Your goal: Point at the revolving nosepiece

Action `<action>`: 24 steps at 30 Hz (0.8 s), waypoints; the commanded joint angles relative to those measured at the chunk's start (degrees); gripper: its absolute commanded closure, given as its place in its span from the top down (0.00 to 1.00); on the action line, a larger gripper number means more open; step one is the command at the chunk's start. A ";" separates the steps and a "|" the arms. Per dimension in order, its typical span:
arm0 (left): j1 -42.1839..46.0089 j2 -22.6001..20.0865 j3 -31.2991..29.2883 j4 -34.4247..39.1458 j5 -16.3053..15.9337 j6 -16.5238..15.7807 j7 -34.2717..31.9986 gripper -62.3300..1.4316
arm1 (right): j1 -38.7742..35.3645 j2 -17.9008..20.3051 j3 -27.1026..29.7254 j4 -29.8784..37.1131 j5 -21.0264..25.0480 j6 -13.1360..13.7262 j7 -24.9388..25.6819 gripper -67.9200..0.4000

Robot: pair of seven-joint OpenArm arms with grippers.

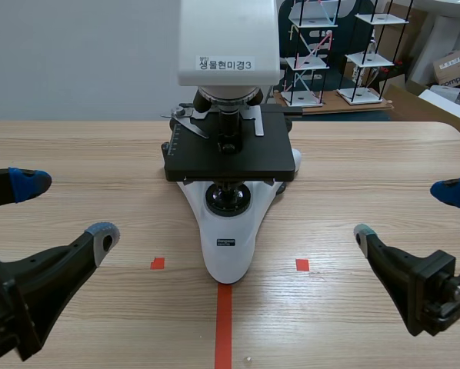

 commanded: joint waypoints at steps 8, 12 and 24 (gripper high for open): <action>0.13 0.13 -0.15 0.26 -0.52 -0.11 -0.79 0.99 | 0.00 0.61 0.28 0.81 0.61 0.04 0.92 1.00; 0.13 0.13 -0.15 0.26 -0.52 -0.11 -0.79 0.99 | 0.02 0.61 0.28 0.81 0.59 0.04 1.49 0.95; 0.13 0.15 -0.15 0.26 -0.50 -0.11 -0.79 0.99 | 5.25 0.59 0.28 0.81 0.57 0.07 6.08 0.09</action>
